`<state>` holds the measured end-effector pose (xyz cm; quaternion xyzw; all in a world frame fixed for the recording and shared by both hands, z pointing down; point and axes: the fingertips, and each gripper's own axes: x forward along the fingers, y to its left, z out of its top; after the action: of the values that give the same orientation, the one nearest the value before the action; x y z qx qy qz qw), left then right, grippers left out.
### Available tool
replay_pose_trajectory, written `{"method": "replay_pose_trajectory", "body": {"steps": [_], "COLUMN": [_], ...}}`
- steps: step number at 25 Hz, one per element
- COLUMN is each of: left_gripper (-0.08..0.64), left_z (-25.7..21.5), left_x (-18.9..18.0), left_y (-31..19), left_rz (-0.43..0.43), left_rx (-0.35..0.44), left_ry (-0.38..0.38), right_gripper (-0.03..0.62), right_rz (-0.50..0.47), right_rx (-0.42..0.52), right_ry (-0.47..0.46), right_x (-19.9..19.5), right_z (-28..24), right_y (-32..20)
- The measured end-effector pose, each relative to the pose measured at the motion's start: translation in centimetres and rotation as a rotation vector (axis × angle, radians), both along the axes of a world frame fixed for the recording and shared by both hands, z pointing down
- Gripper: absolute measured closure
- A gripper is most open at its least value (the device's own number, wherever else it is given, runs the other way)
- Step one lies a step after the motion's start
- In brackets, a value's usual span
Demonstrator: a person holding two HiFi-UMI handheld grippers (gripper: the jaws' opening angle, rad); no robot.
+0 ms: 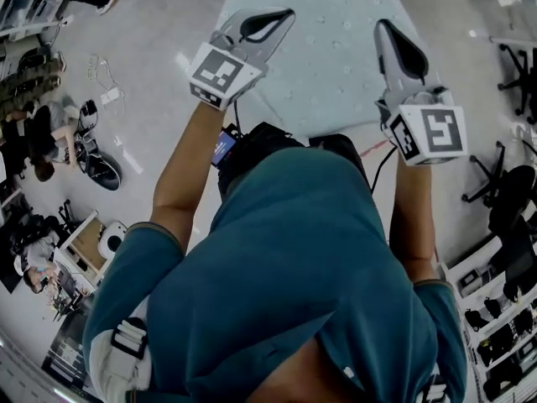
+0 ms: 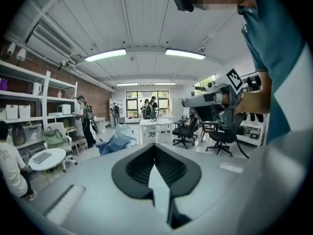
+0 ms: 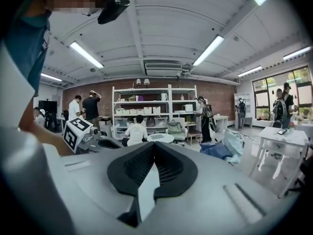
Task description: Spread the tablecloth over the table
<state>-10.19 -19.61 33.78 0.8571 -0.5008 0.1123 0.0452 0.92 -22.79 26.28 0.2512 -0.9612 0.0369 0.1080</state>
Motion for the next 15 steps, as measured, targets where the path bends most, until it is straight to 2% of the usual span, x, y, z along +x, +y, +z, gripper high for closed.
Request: {"method": "replay_pose_trajectory", "body": {"steps": [7, 15], "left_gripper": [0.56, 0.56], "left_z": [-8.8, -15.3], "left_x": [-6.6, -11.5], "left_y": [3.3, 6.9], "left_rz": [-0.054, -0.097], "left_rx": [0.129, 0.248], "left_ry": [-0.013, -0.05], "right_gripper": [0.583, 0.584], "right_rz": [-0.05, -0.075], "right_rx": [0.116, 0.177], "right_ry": [-0.042, -0.019], "right_x": [-4.2, -6.7], "right_z": [-8.0, -12.0], "right_y": [4.8, 8.3]}}
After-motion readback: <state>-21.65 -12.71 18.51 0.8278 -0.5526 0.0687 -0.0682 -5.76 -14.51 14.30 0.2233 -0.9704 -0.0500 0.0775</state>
